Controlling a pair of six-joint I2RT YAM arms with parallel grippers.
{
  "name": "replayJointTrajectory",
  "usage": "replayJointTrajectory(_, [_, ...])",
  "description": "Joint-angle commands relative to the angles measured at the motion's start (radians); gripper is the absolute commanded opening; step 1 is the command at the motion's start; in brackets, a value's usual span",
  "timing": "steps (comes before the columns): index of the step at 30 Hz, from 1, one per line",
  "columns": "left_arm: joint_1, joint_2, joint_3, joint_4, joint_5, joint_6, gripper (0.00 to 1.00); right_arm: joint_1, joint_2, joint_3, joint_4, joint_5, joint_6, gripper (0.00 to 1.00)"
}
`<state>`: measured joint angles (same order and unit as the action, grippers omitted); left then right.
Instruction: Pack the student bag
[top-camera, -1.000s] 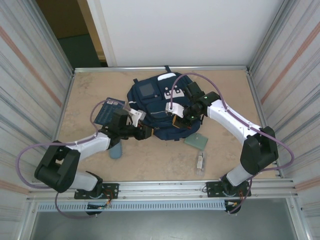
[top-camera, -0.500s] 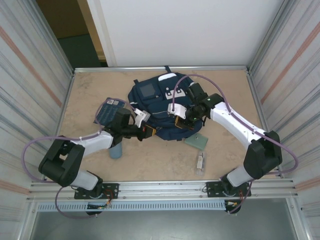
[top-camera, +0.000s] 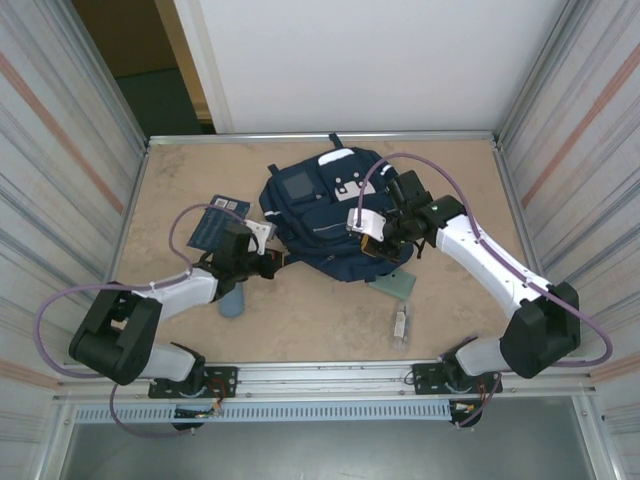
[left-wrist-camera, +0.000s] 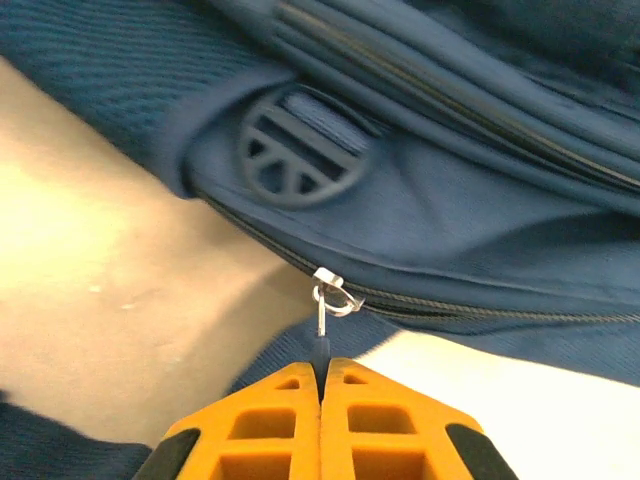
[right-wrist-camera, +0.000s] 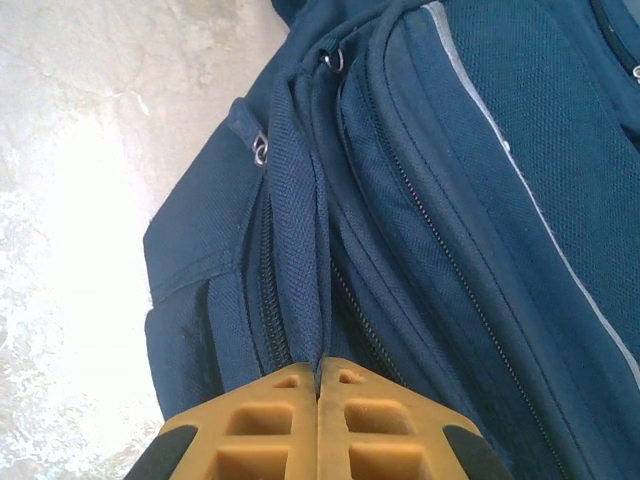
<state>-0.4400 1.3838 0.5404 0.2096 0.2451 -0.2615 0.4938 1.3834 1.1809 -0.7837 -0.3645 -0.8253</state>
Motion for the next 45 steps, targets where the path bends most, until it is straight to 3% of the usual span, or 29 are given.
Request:
replayJointTrajectory(1, [0.011,0.016,0.069,-0.037,-0.075,0.022,0.00,0.019,-0.069,-0.018,0.020,0.009,-0.044,0.00])
replayJointTrajectory(3, [0.008,0.042,0.104,-0.004,0.054,0.071,0.00,0.033,-0.065,-0.029,0.014,0.041,-0.043,0.00])
replayJointTrajectory(7, [-0.040,0.084,0.140,0.075,0.214,0.056,0.00,0.074,-0.079,-0.095,0.134,0.060,0.071,0.48])
replayJointTrajectory(13, [-0.138,0.087,0.164,0.109,0.211,0.021,0.00,0.121,-0.035,-0.102,0.228,0.048,0.283,0.66])
replayJointTrajectory(16, [-0.161,0.094,0.188,0.083,0.217,0.020,0.00,0.185,0.033,-0.105,0.243,0.143,0.314,0.72])
replayJointTrajectory(21, [-0.176,0.087,0.174,0.054,0.200,0.014,0.00,0.247,0.162,-0.109,0.227,0.370,0.293,0.69])
replayJointTrajectory(24, [-0.174,0.078,0.150,0.046,0.173,0.017,0.00,0.252,0.203,-0.117,0.245,0.458,0.289,0.61])
replayJointTrajectory(27, [-0.169,0.076,0.123,0.053,0.141,0.020,0.00,0.244,0.202,-0.137,0.260,0.521,0.269,0.38])
replayJointTrajectory(31, [-0.130,0.086,0.120,0.004,0.095,0.025,0.00,0.228,0.167,-0.160,0.277,0.506,0.239,0.02])
replayJointTrajectory(38, [-0.002,0.152,0.182,-0.081,0.004,-0.013,0.00,0.187,0.014,-0.221,0.322,0.305,0.196,0.00])
replayJointTrajectory(43, [0.021,0.231,0.264,-0.104,-0.020,0.018,0.00,0.190,-0.003,-0.213,0.338,0.221,0.248,0.00])
replayJointTrajectory(44, [0.023,0.238,0.277,-0.110,-0.014,0.020,0.00,0.188,0.003,-0.207,0.341,0.195,0.268,0.06])
replayJointTrajectory(45, [0.024,0.240,0.291,-0.123,-0.006,0.018,0.00,0.185,0.007,-0.196,0.339,0.183,0.296,0.20])
